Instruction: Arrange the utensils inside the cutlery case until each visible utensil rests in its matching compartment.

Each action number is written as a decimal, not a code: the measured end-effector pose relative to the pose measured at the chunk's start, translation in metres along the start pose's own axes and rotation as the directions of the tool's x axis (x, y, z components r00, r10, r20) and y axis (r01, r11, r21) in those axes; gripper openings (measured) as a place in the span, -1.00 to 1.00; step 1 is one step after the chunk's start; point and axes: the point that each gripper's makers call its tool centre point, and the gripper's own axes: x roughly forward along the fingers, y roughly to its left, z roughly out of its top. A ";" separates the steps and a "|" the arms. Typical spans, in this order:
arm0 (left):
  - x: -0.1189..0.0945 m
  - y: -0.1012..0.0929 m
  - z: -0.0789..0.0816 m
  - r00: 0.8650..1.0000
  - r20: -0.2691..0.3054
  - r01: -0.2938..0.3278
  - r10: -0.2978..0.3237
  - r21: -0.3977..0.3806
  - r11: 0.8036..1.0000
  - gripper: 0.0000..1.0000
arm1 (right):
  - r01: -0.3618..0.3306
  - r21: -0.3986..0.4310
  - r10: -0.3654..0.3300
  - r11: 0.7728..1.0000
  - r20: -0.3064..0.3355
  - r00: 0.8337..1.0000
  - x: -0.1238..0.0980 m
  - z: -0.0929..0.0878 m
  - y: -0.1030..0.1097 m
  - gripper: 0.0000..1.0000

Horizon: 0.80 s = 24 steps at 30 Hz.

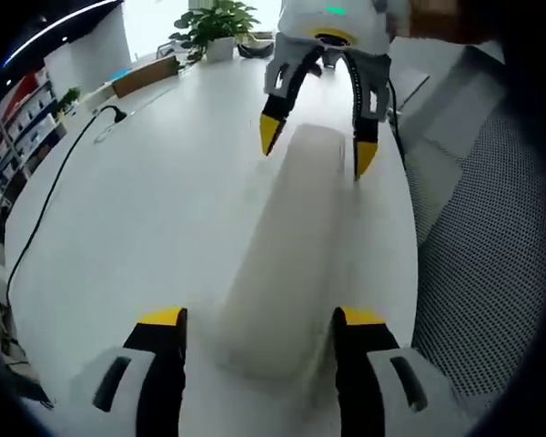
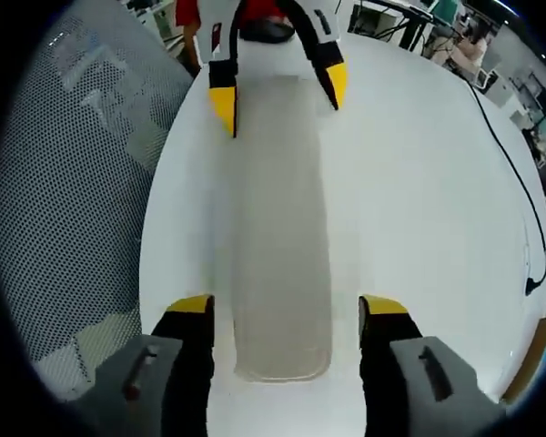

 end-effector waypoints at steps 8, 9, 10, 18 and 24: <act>-0.054 0.001 0.007 0.988 0.129 -0.054 0.085 -0.224 0.973 0.58 | -0.024 0.221 -0.019 0.975 0.190 0.982 -0.062 0.004 0.003 0.61; -0.062 0.002 0.009 0.982 0.155 -0.061 0.104 -0.257 0.964 0.60 | -0.015 0.258 -0.042 0.966 0.213 0.976 -0.069 0.003 0.000 0.62; -0.074 0.006 0.013 0.970 0.200 -0.069 0.139 -0.320 0.945 0.61 | -0.004 0.315 -0.079 0.949 0.251 0.965 -0.079 0.004 -0.004 0.64; -0.144 0.035 0.026 0.866 0.315 -0.168 0.388 -0.547 0.820 0.64 | 0.075 0.617 -0.390 0.783 0.393 0.833 -0.136 -0.009 -0.036 0.70; -0.199 0.050 0.027 0.744 0.353 -0.229 0.567 -0.663 0.713 0.64 | 0.076 0.739 -0.532 0.669 0.405 0.743 -0.177 -0.020 -0.032 0.75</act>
